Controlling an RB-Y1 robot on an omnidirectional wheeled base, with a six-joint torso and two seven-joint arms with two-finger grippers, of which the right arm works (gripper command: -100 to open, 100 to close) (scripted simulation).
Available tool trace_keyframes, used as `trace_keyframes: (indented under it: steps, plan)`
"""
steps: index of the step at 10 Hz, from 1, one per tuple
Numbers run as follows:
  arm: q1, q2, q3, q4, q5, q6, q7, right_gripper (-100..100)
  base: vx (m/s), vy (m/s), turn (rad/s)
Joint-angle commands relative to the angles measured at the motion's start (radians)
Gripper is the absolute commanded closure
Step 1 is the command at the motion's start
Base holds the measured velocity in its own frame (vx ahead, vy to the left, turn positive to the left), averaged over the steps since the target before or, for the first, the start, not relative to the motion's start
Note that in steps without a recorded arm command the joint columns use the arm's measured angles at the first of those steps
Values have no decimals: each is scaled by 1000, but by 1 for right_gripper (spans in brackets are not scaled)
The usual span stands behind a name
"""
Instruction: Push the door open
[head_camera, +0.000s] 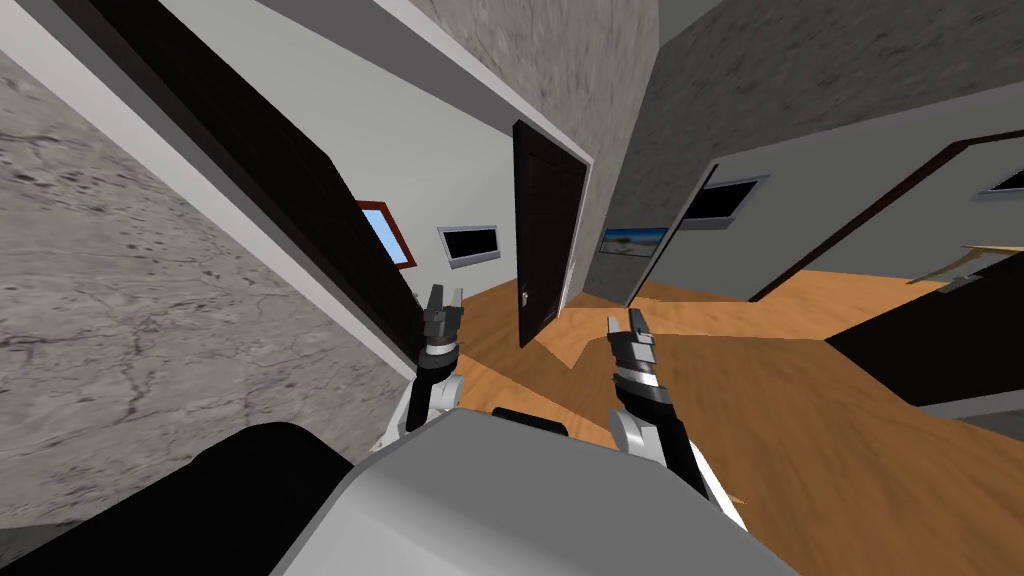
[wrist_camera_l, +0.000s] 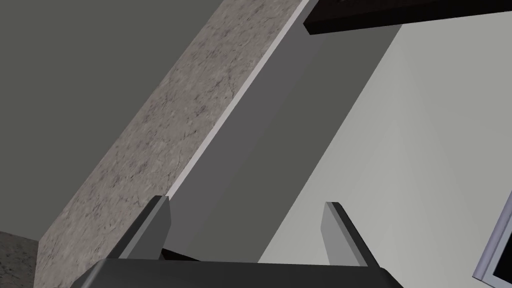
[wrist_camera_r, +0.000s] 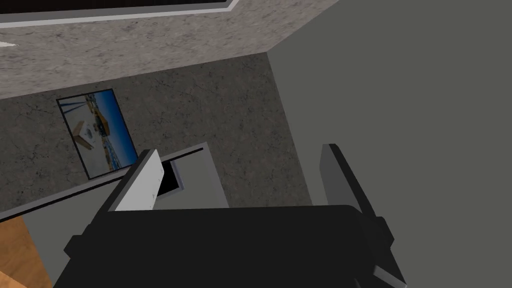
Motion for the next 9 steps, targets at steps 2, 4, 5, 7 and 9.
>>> trace_keyframes:
  steps: [2, 4, 5, 7, 9]
  plan:
    - [-5, -12, 14, 50, -5, -18, -3, -100, 76, -17, 128]
    - [-9, -21, 25, 87, -10, -30, -5, -100, 93, -22, 125]
    - [-11, -25, 30, 105, -12, -36, -6, -100, 87, -28, 130]
    - [-18, -39, 49, 166, -19, -57, -10, -100, 138, -50, 211]
    - [-23, -47, 61, 207, -23, -70, -12, -100, 112, -39, 133]
